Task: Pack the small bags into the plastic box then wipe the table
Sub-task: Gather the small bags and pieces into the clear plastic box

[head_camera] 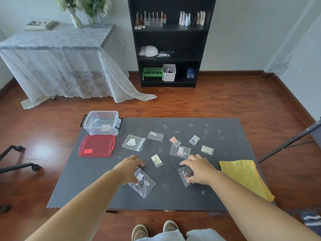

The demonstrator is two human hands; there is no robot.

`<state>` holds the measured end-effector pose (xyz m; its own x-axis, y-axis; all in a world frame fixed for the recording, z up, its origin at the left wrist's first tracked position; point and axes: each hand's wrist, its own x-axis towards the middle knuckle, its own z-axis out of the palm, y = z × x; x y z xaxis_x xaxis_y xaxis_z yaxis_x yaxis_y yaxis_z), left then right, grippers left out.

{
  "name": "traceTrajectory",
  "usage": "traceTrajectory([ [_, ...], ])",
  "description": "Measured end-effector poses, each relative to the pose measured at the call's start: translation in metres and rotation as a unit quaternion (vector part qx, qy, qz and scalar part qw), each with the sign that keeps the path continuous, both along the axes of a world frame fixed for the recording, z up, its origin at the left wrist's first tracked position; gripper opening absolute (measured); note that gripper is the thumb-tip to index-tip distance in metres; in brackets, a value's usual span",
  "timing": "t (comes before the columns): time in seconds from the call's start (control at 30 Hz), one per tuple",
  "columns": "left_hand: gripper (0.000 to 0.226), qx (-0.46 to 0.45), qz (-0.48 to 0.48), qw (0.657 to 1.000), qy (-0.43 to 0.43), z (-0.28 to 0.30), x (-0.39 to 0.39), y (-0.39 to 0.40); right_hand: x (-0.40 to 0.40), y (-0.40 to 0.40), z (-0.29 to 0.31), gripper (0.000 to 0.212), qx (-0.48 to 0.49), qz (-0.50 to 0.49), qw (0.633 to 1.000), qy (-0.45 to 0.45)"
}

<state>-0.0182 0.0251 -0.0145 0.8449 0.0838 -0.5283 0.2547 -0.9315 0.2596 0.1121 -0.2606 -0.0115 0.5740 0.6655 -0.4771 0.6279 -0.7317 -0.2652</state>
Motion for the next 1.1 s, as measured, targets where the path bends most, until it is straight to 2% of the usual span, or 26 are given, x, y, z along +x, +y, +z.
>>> traceTrajectory([
  [0.07,0.059,-0.002,0.009,1.0,-0.009,-0.001,-0.003,0.0,0.002,0.002,-0.001,0.057,0.002,-0.015,1.0,0.011],
  [0.2,0.048,-0.008,0.026,0.999,-0.03,0.0,-0.008,-0.001,0.004,0.0,-0.002,0.019,0.031,-0.093,0.992,0.083],
  [0.33,0.058,-0.012,0.019,0.999,-0.029,0.001,-0.013,-0.004,0.001,-0.005,-0.006,0.003,0.052,-0.12,0.985,0.109],
  [0.47,0.068,0.043,-0.051,0.998,-0.02,-0.001,-0.019,-0.01,-0.002,-0.006,-0.008,0.003,0.089,-0.168,0.971,0.146],
  [0.57,0.063,0.053,-0.053,0.997,-0.026,0.001,-0.021,-0.01,-0.002,0.001,-0.005,0.003,0.126,-0.211,0.955,0.165],
  [0.63,0.061,0.047,-0.039,0.998,-0.019,0.003,-0.022,-0.007,-0.003,0.009,-0.003,0.004,0.154,-0.265,0.932,0.193],
  [0.77,0.051,-0.014,0.021,1.0,0.014,0.008,-0.023,0.005,-0.003,0.034,0.005,0.012,0.185,-0.358,0.872,0.277],
  [0.97,0.017,-0.135,0.108,0.984,-0.047,0.033,-0.031,0.052,0.0,0.112,0.023,0.028,0.214,-0.435,0.817,0.313],
  [1.1,0.009,-0.144,0.117,0.977,-0.104,0.057,-0.039,0.096,0.009,0.194,0.048,0.032,0.259,-0.426,0.806,0.318],
])
